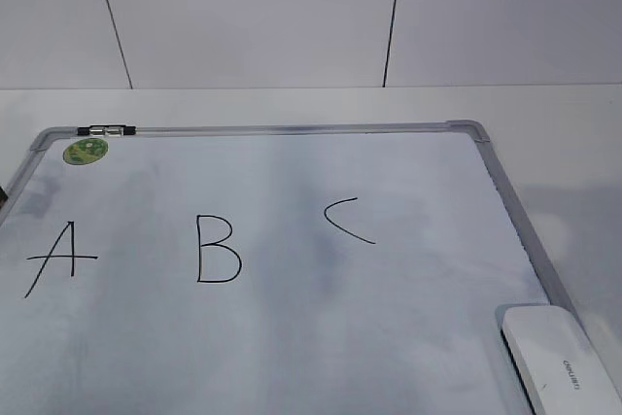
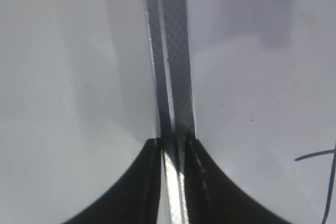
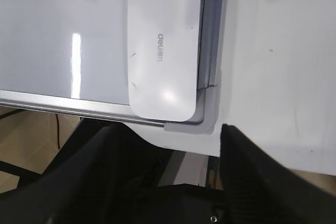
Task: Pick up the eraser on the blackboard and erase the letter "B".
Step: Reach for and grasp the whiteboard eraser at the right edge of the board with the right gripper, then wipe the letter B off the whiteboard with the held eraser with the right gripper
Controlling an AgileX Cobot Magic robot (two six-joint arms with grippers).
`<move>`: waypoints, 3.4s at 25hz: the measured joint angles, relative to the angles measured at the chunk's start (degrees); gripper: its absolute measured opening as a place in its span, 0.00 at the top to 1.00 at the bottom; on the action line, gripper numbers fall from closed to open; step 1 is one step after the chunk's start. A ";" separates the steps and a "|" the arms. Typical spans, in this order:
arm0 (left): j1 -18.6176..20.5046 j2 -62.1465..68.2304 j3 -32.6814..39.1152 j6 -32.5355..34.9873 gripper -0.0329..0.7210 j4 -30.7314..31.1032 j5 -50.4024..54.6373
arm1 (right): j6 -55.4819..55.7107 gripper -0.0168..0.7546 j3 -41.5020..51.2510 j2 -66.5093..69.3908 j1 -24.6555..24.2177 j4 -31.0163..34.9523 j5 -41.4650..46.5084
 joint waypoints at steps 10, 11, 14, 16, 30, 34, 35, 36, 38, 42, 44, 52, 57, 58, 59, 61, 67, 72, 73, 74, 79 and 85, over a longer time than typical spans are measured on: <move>0.23 0.00 0.00 0.09 0.90 -0.21 0.00 | 1.46 0.38 0.00 0.00 0.00 0.00 0.00; 0.23 0.00 0.00 0.09 0.90 -0.21 0.00 | 2.13 0.36 0.00 0.00 0.00 0.00 0.00; 0.27 0.00 -0.09 -0.13 0.90 -0.21 0.00 | 3.59 0.38 0.00 0.71 0.00 0.00 -0.53; 0.27 0.00 -0.09 -0.15 0.90 -0.21 0.07 | 4.17 0.38 0.00 1.67 0.00 0.00 -1.22; 0.27 0.00 -0.09 -0.25 0.91 -0.56 0.21 | 7.26 0.38 0.00 4.29 2.42 -2.65 -3.00; 0.27 0.00 -0.09 -0.25 0.91 -0.56 0.21 | 11.10 0.38 0.00 7.10 7.97 -5.96 -3.14; 0.27 0.00 -0.09 -0.25 0.91 -0.67 0.21 | 12.40 0.38 0.00 7.96 9.35 -6.96 -3.14; 0.27 0.00 -0.09 -0.25 0.91 -0.67 0.25 | 13.44 0.38 0.00 8.83 10.56 -8.02 -3.23; 0.27 0.00 -0.09 -0.25 0.91 -0.67 0.35 | 14.95 0.38 0.00 10.52 12.45 -8.79 -3.60; 0.27 0.00 -0.09 -0.25 0.91 -0.67 0.35 | 17.24 0.38 -0.40 14.01 15.73 -9.00 -5.12; 0.27 0.00 -0.09 -0.25 0.91 -0.67 0.35 | 17.50 0.38 -0.76 15.12 16.21 -9.04 -5.71; 0.27 0.00 -0.09 -0.25 0.91 -0.67 0.35 | 18.81 0.38 -2.54 15.86 16.44 -9.39 -6.48; 0.27 0.00 -0.09 -0.25 0.91 -0.78 0.39 | 18.87 0.37 -2.54 17.45 16.44 -9.48 -6.87; 0.27 0.00 -0.09 -0.25 0.91 -0.78 0.39 | 18.87 0.36 -2.54 17.82 16.44 -9.48 -7.44; 0.27 0.00 -0.09 -0.25 0.91 -0.78 0.39 | 18.94 0.33 -2.54 18.21 16.44 -9.48 -8.34; 0.27 0.00 -0.09 -0.25 0.91 -0.78 0.39 | 18.94 0.24 -2.54 19.15 16.44 -9.48 -9.90; 0.27 0.00 -0.09 -0.25 0.91 -0.78 0.39 | 19.00 0.13 -2.54 24.75 16.59 -9.48 -12.33; 0.27 0.00 -0.09 -0.25 0.91 -0.78 0.48 | 18.44 0.13 -2.54 28.16 16.71 -9.48 -14.46; 0.27 0.00 -0.09 -0.25 0.91 -0.78 0.48 | 18.27 0.13 -2.54 28.60 16.71 -9.48 -14.85; 0.27 0.00 -0.09 -0.25 0.91 -0.78 0.48 | 18.14 0.13 -2.57 29.03 16.71 -9.48 -15.26; 0.27 0.00 -0.09 -0.25 0.91 -0.78 0.48 | 18.05 0.13 -2.57 30.80 16.71 -9.61 -16.20; 0.27 0.00 -0.09 -0.25 0.91 -0.78 0.48 | 18.05 0.14 -2.67 31.98 16.71 -9.61 -16.72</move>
